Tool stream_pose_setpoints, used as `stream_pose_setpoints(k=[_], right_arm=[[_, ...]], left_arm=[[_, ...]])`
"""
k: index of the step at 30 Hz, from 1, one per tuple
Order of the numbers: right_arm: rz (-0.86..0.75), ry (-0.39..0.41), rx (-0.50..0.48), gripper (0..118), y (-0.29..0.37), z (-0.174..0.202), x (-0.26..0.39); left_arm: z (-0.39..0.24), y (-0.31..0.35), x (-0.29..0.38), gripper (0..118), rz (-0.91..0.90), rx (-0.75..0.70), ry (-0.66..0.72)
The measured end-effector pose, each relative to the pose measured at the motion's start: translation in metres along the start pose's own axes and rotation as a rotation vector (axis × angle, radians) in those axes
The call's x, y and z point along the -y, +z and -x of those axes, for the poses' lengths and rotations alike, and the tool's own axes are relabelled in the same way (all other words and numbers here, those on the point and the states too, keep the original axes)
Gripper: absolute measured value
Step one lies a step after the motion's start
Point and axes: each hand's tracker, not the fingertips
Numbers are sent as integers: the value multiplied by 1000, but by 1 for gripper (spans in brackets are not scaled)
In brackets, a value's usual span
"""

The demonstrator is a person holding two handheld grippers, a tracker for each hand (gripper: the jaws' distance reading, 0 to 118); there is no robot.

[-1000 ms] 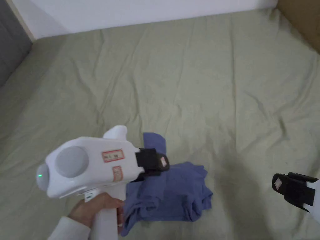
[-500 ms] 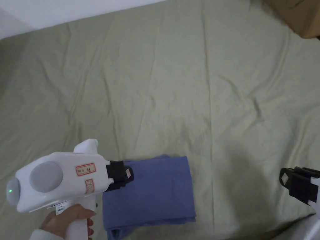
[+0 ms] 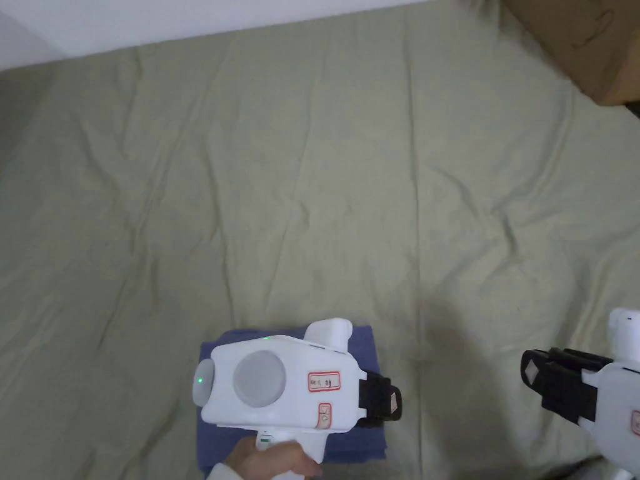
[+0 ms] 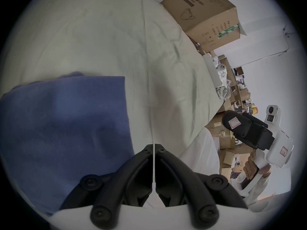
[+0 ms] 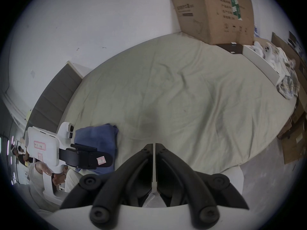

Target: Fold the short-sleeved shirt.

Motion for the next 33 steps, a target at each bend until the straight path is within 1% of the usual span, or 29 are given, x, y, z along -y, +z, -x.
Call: stream_pose_setpoints(k=[3,5,6,8,9,10,12,13,15,17,18,20,22,25,26,27,28,29,30,31,33], right_arm=[[20,42,-75,3,-12,24,-6],[41,96,-141,3,-24,44,-10],[53,130,-169,3,-32,58,-12],[70,200,-220,3,-51,81,-12],[97,228,-237,3,-62,94,-12],[120,256,-260,3,-73,106,-11],[160,309,-259,3,-95,124,-6],[185,349,-257,3,-106,132,-2],[211,401,-204,3,-122,141,6],[251,406,-140,3,-136,142,13],[262,397,-136,3,-141,139,15],[273,345,-148,3,-143,133,15],[273,319,-153,3,-144,132,11],[275,337,-139,3,-143,136,9],[277,347,-134,3,-144,137,9],[276,354,-129,3,-143,139,9],[275,358,-123,3,-141,140,9],[273,363,-113,3,-141,141,9],[271,370,-105,3,-139,141,8],[268,369,-106,3,-136,141,7],[262,359,-113,3,-130,141,5]], left_arm=[[28,39,8,2,-95,-20,36],[52,71,16,3,-159,-10,89],[69,90,22,16,-194,-1,122],[94,120,36,56,-255,8,176],[107,133,44,72,-278,11,205],[119,143,52,84,-302,14,232],[140,156,66,107,-344,14,278],[151,160,72,110,-350,20,291],[169,160,78,110,-375,67,329],[182,153,79,110,-371,120,365],[189,145,75,110,-363,148,375],[196,129,67,110,-324,188,371],[198,106,53,110,-271,212,344],[195,79,37,110,-197,247,278],[191,75,33,109,-213,255,253],[188,74,30,106,-232,277,212],[184,73,27,97,-237,259,198],[183,71,25,81,-225,188,182],[183,71,25,48,-208,108,160],[188,73,25,41,-193,139,162],[193,81,25,37,-204,235,215]])
